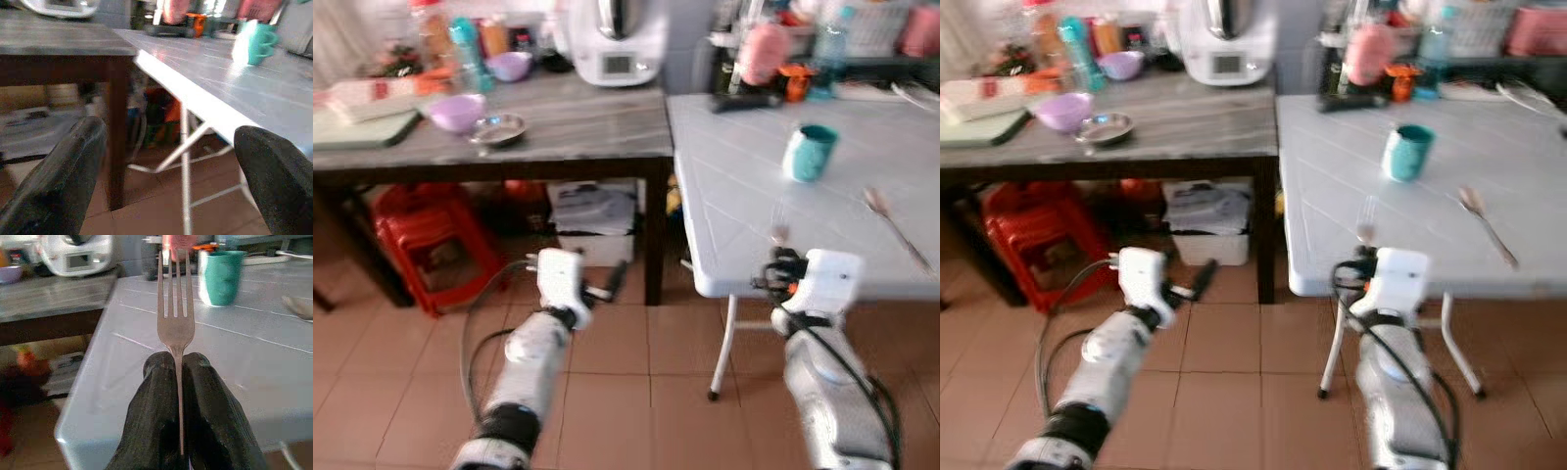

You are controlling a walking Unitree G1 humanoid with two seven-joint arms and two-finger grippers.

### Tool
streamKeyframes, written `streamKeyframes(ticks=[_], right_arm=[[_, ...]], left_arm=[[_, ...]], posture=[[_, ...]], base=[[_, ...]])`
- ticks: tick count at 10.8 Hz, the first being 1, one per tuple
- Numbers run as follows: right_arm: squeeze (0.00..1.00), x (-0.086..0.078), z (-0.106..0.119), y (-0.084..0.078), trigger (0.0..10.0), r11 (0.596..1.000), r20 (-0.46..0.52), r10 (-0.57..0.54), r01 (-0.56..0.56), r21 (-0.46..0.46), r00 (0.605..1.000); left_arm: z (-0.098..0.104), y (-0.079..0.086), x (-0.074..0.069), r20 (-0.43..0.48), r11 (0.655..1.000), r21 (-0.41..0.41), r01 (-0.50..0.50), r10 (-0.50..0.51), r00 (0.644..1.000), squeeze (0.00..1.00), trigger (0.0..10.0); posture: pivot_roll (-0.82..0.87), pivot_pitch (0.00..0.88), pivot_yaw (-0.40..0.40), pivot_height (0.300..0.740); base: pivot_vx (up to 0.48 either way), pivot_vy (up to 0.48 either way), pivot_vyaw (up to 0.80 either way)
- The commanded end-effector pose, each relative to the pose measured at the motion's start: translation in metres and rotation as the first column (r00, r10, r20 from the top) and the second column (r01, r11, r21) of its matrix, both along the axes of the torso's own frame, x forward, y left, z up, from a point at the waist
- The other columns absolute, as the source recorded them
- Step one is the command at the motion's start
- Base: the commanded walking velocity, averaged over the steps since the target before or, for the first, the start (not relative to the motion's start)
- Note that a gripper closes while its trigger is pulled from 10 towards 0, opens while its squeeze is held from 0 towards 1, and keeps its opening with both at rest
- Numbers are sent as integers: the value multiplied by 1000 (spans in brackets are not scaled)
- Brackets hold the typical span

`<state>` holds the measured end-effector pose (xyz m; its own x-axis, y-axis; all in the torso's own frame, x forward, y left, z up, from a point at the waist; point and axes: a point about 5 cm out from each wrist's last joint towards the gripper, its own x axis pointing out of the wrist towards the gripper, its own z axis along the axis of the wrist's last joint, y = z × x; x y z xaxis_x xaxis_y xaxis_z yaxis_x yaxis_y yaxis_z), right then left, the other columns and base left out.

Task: Setting the table

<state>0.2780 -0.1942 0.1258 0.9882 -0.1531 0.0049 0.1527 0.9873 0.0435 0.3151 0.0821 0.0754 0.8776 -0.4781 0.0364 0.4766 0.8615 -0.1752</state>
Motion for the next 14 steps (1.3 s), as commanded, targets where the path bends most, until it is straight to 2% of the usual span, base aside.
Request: streamKeyframes(ticks=[1, 4, 7, 8, 9, 13, 14], right_arm=[[0, 1, 5, 4, 10000, 1000, 26, 6, -6, 9, 1000], [0, 0, 5, 5, 10000, 1000, 33, 7, -7, 4, 999], [0, -11, 5, 2, 10000, 1000, 63, 3, -3, -14, 998], [0, -17, 1, 1, 10000, 1000, 57, 2, -1, -18, 998], [0, -21, -2, 1, 10000, 1000, 53, 8, -7, -21, 999], [0, -25, -4, 1, 10000, 1000, 49, 10, -9, -21, 999], [0, -24, -4, 2, 10000, 1000, 49, 15, -14, -22, 999]], left_arm=[[-1, 9, 1, 1, 999, 26, -21, 21, 1000, 0, 10000], [0, 9, 1, 9, 999, 31, -37, 37, 999, 0, 10000], [-1, 38, 2, 36, 985, 73, -154, 152, 988, 0, 10000], [-6, 58, -3, 35, 970, 106, -220, 218, 975, 0, 10000], [-11, 67, -10, 32, 961, 126, -247, 245, 969, 0, 10000], [-13, 78, -16, 38, 940, 152, -304, 302, 953, 0, 10000], [-9, 79, -15, 83, 928, 175, -330, 320, 944, 0, 10000]], posture=[[-102, 0, 68, 740], [-102, 0, 68, 740], [-93, 0, 68, 740], [-82, 0, 67, 740], [-70, 0, 66, 740], [-56, 0, 62, 740], [-58, 0, 65, 740]], base=[[0, 368, -481], [0, 375, -304], [0, 382, 0], [0, 386, 0], [0, 386, 0], [0, 384, 0], [0, 0, 0]])
